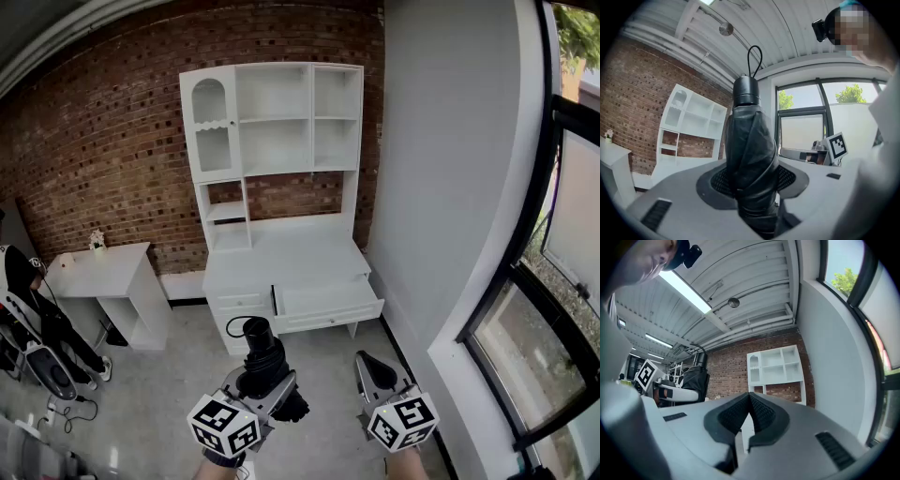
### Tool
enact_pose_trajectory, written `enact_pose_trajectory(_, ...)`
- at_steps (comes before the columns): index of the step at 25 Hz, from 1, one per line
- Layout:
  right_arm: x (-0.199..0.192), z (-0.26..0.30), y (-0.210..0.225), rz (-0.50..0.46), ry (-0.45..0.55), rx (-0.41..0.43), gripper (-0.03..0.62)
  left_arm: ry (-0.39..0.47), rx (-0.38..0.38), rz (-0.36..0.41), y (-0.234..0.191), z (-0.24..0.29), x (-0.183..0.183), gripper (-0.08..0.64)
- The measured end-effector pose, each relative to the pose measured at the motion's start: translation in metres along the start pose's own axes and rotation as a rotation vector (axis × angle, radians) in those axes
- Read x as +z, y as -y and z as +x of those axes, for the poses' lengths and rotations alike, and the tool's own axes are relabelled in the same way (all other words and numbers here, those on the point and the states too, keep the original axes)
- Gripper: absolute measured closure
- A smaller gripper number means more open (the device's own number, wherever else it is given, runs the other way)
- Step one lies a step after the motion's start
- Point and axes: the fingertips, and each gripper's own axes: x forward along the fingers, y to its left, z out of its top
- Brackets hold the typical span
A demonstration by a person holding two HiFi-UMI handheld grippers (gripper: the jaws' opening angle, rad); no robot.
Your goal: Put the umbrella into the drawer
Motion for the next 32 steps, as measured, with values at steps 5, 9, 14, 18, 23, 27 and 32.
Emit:
enact_pose_trajectory(5,0.002,-0.003,0.004,0.0,0.009,0.003,0.589,0.006,0.006,0.004,0.003,0.003,0.001,0.357)
enact_pose_trajectory(9,0.006,-0.004,0.007,0.014,0.014,0.009,0.588,0.005,0.004,0.008,0.007,0.008,0.003,0.357)
enact_pose_trajectory(14,0.008,-0.007,0.014,0.033,0.032,0.027,0.588,0.008,0.011,0.011,0.011,0.016,0.002,0.357)
enact_pose_trajectory(18,0.01,-0.012,0.026,0.036,0.038,0.037,0.588,0.01,0.025,0.016,0.016,0.027,0.002,0.356)
enact_pose_trajectory(23,0.016,-0.017,0.044,0.034,0.053,0.046,0.588,0.02,0.034,0.017,0.023,0.043,0.005,0.356)
enact_pose_trajectory(27,0.014,-0.02,0.06,0.035,0.048,0.063,0.588,0.026,0.059,0.014,0.03,0.055,0.003,0.356)
enact_pose_trajectory(32,0.008,-0.023,0.078,0.048,0.049,0.066,0.588,0.014,0.071,0.021,0.034,0.07,-0.003,0.356)
